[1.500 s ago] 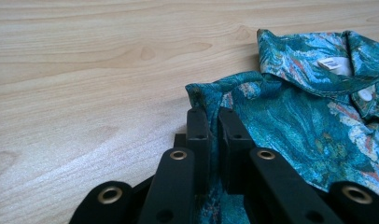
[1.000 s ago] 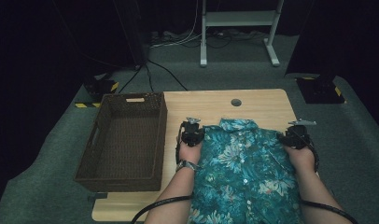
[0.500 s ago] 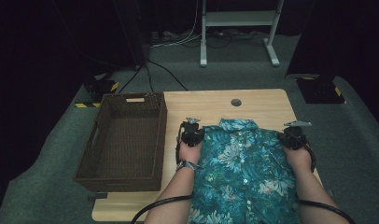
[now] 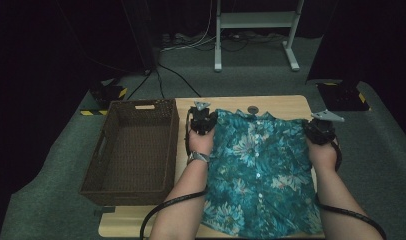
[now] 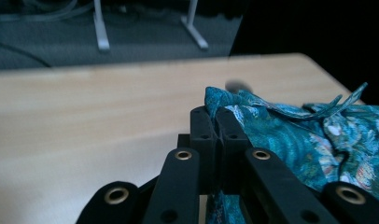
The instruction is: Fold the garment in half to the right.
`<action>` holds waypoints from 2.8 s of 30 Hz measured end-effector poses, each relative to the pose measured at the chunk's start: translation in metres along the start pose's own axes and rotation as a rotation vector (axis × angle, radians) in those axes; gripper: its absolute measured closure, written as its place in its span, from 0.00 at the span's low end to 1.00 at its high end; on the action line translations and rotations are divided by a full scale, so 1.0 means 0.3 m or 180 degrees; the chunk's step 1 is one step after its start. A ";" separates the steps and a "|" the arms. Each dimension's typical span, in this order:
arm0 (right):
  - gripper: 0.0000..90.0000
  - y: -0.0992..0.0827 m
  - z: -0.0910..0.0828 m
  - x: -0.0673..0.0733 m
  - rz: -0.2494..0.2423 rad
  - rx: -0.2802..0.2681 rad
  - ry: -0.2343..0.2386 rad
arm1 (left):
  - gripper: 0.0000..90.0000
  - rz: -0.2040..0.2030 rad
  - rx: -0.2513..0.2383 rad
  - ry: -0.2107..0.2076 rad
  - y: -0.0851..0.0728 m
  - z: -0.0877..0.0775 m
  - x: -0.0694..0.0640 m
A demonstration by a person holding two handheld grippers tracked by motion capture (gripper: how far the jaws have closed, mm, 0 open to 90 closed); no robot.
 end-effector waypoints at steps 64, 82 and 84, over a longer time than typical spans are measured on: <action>0.68 -0.371 -0.594 0.315 -0.0071 -0.0028 0.0457 | 0.51 0.0428 0.0165 -0.0275 -0.413 -0.529 -0.178; 0.62 -0.319 -0.478 0.363 -0.0076 -0.0029 0.0551 | 0.46 0.0449 0.0269 -0.0386 -0.393 -0.398 -0.236; 0.61 -0.318 -0.470 0.363 -0.0084 -0.0024 0.0551 | 0.46 0.0477 0.0279 -0.0385 -0.391 -0.389 -0.238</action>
Point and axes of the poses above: each handheld gripper's, and its own axes: z roughly forward along the jaws, y roughly out of its top, x roughly to its left, the point moved 1 cm from there along z, roughly forward along the jaws, and after that the axes turned 10 degrees about -x, right-handed, at the moved point
